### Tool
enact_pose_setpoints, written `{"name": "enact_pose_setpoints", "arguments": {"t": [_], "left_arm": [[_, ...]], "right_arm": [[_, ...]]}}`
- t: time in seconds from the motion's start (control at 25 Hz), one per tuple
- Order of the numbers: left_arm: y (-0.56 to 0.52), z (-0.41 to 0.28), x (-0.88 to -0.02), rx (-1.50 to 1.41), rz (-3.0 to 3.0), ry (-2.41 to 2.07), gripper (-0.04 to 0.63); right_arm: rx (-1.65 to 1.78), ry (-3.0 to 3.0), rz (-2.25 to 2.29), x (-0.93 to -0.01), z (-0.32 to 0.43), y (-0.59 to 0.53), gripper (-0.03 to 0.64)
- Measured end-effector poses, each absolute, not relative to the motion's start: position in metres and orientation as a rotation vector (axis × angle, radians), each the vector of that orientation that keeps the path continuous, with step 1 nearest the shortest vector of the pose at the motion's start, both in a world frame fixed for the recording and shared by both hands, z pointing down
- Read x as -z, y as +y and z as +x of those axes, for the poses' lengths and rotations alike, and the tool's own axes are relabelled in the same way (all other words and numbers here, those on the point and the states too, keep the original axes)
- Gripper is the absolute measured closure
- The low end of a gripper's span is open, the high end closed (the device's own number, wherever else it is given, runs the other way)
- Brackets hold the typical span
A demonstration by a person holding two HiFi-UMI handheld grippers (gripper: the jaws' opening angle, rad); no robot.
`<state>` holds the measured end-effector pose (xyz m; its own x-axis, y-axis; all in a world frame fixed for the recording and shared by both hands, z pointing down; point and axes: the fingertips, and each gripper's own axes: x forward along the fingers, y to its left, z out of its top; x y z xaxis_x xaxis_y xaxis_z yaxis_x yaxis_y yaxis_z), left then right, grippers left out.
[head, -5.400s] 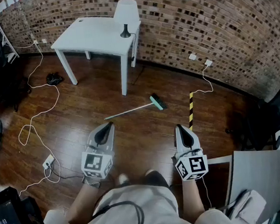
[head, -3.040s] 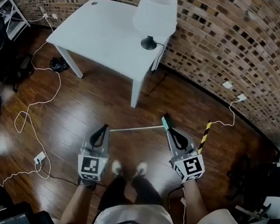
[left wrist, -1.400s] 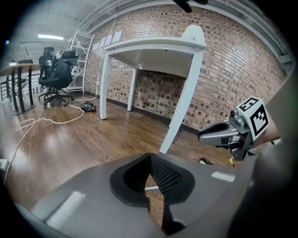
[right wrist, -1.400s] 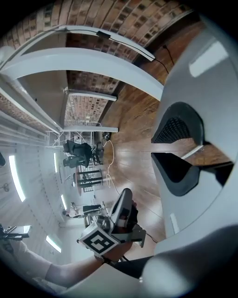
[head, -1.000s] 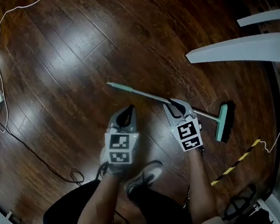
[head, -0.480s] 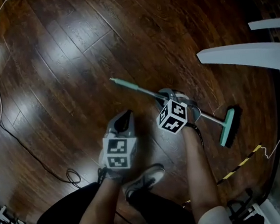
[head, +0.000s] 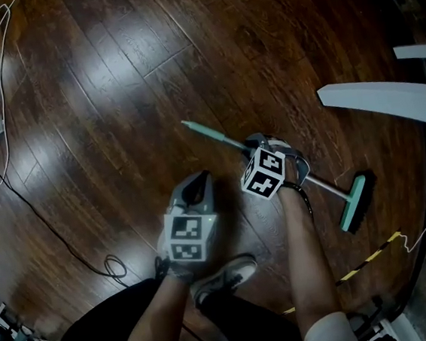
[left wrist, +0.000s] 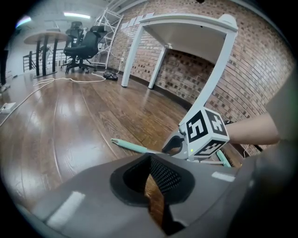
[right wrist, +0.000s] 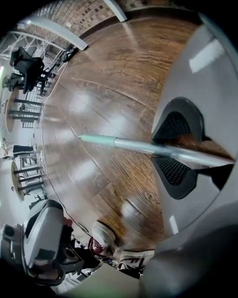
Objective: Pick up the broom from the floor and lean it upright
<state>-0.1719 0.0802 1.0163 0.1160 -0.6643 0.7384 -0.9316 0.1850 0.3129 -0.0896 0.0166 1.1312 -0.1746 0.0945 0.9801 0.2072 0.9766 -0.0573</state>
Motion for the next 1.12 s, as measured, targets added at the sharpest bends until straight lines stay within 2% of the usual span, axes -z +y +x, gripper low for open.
{"name": "enact_pose_setpoints", "arguments": {"t": [0.16, 0.36, 0.56, 1.12], "left_arm": [[0.081, -0.172, -1.017, -0.402, 1.553, -1.619, 0.594], [0.085, -0.174, -1.014, -0.406, 1.534, -1.628, 0.594], [0.087, -0.172, -0.992, -0.432, 1.551, -1.618, 0.594], [0.049, -0.137, -0.794, -0.432, 1.777, -1.574, 0.594]], "right_arm": [[0.115, -1.736, -0.23, -1.134, -0.089, 0.018, 0.48], [0.019, -1.788, -0.164, -1.133, -0.088, 0.02, 0.519], [0.033, -1.804, -0.087, -1.113, -0.073, 0.024, 0.528], [0.04, -1.851, 0.32, -0.897, 0.002, -0.036, 0.531]]}}
